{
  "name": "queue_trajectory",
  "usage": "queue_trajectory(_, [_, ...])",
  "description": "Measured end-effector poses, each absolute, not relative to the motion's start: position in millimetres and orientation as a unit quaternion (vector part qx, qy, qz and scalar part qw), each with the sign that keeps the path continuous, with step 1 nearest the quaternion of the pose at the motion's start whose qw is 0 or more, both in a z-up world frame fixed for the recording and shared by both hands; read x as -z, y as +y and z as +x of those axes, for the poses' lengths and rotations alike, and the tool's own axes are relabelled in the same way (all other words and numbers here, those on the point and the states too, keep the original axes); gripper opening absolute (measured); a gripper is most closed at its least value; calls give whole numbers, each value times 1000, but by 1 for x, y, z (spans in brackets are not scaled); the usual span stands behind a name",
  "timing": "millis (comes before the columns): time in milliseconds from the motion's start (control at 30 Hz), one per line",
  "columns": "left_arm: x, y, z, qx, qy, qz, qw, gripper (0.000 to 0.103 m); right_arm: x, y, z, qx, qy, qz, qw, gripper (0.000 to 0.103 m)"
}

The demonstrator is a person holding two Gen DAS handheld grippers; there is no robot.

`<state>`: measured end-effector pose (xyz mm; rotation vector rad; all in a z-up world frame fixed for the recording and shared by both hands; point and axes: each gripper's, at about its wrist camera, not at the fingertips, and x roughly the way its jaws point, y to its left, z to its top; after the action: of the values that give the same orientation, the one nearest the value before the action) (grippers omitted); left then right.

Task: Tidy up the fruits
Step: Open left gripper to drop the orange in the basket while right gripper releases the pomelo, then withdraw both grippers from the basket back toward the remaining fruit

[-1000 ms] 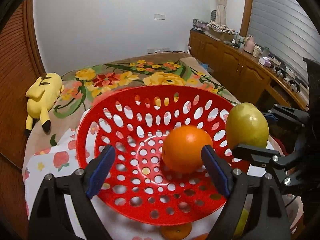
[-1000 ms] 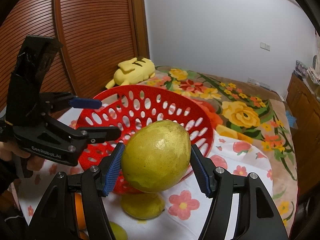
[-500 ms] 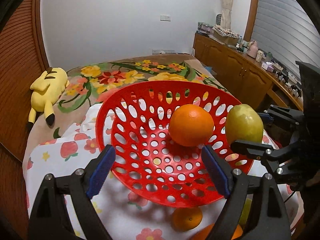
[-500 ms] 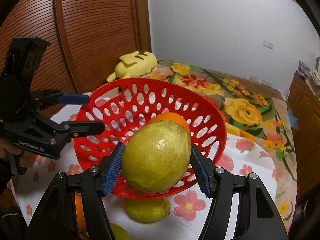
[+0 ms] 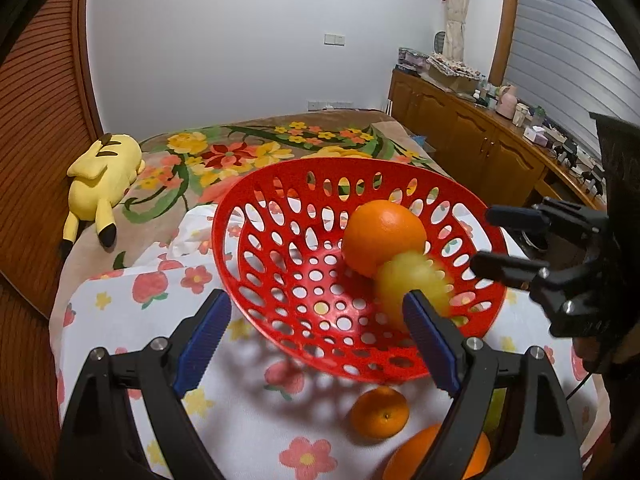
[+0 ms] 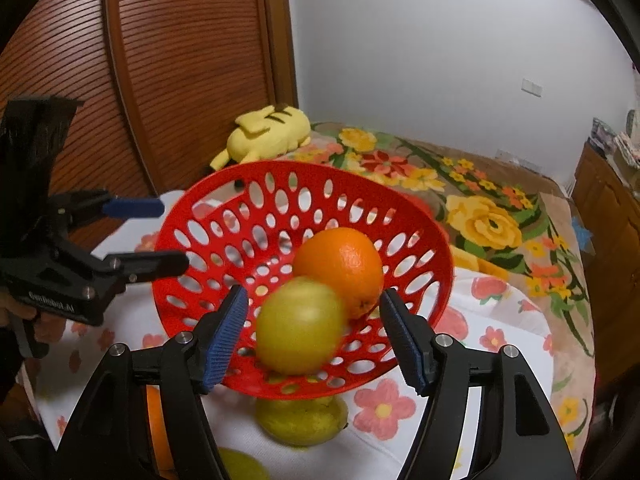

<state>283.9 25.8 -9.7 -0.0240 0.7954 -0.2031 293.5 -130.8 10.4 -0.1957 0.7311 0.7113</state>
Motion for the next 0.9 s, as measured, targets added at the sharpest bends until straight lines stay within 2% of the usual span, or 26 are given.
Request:
queue_trajectory(467, [7, 24, 215, 115, 360, -14, 926, 88, -39, -161, 220, -312, 314, -56, 895, 73])
queue_trajectory(900, [23, 16, 162, 128, 359, -19, 924, 88, 3, -186, 149, -283, 333, -20, 899, 73])
